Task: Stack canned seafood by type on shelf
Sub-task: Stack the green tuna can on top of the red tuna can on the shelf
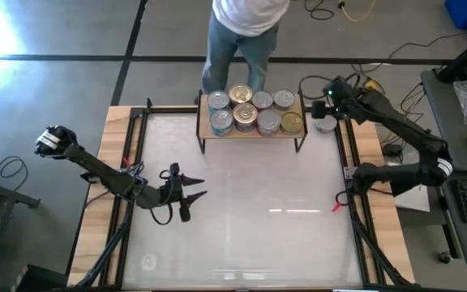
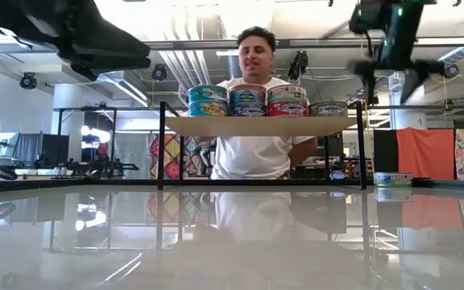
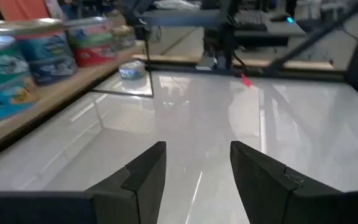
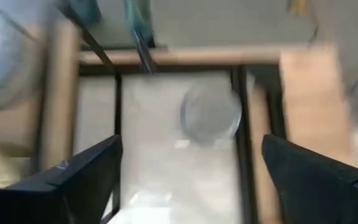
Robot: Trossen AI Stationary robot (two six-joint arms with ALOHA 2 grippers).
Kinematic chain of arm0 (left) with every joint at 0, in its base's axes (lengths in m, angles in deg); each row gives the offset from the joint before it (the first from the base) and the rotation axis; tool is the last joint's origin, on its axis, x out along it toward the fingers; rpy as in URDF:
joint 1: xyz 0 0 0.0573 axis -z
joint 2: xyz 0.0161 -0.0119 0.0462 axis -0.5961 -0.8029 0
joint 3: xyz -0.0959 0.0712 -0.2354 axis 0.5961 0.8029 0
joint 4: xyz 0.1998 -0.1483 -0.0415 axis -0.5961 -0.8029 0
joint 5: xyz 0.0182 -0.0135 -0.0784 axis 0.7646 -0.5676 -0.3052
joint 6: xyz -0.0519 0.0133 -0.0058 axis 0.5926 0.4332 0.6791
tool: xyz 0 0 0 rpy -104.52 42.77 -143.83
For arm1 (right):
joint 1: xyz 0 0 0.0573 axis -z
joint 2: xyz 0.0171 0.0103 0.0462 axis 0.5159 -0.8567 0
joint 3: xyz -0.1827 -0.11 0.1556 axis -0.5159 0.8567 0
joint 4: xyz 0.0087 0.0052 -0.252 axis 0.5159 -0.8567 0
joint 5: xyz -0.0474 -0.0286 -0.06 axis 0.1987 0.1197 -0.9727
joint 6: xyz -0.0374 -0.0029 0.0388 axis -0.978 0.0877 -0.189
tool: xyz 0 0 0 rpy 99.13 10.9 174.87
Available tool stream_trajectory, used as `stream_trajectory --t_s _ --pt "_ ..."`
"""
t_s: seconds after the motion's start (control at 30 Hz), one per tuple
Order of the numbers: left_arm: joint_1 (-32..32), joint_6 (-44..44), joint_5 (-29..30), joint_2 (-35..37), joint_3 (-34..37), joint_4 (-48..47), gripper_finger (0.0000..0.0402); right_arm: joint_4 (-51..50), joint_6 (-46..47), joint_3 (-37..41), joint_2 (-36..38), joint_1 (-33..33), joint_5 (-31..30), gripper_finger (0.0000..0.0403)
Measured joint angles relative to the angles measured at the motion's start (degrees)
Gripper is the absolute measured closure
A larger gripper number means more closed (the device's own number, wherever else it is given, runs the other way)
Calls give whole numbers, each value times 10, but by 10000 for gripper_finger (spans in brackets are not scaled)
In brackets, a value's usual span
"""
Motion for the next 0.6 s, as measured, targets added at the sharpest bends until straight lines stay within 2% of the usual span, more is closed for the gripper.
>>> stream_trajectory --t_s 0.1,0.17,0.4,0.43,0.6 --pt "11 -1 -2 7 0 -22 237 59 46 60 -1 28 25 82" --pt "15 0 -2 14 0 -40 237 105 72 91 -6 47 39 129" --pt "35 32 -2 25 0 -93 237 224 207 160 -17 107 53 351" --pt "38 34 -1 25 0 -98 237 246 229 173 -17 114 54 372" --pt "41 49 -1 24 0 -111 237 395 341 261 -25 152 79 387"
